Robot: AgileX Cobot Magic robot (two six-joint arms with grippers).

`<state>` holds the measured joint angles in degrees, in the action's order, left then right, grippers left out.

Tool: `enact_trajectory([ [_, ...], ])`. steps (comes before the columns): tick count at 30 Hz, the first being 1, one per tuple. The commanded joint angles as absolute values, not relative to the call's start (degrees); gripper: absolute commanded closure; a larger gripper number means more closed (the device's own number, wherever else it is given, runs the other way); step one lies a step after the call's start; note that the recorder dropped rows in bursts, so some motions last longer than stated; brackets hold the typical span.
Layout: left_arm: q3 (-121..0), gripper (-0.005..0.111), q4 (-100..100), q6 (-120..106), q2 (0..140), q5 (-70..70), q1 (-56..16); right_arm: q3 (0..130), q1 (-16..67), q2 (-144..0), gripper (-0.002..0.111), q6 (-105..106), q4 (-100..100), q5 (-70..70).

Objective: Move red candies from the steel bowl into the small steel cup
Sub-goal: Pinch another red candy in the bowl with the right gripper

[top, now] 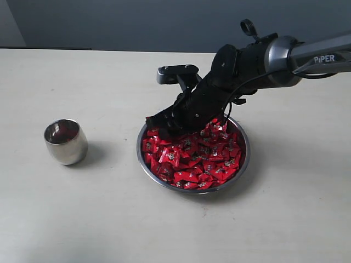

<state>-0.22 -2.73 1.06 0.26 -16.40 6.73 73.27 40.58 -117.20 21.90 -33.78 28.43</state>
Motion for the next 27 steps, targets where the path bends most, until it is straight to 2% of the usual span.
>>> enact_trajectory([
  [1, 0.0, 0.106, -2.6, 1.1, 0.0, -16.3, 6.8, 73.6, 40.7, -117.2, 0.065, 21.9, -34.9, 28.9],
  [20, 0.0, 0.106, -2.6, 1.1, 0.0, -16.3, 6.8, 73.6, 40.8, -117.5, 0.065, 22.1, -35.0, 29.8],
  [27, 0.0, 0.106, -2.6, 1.1, 0.0, -16.3, 6.8, 73.7, 43.5, -117.5, 0.065, 22.3, -34.0, 27.7],
])
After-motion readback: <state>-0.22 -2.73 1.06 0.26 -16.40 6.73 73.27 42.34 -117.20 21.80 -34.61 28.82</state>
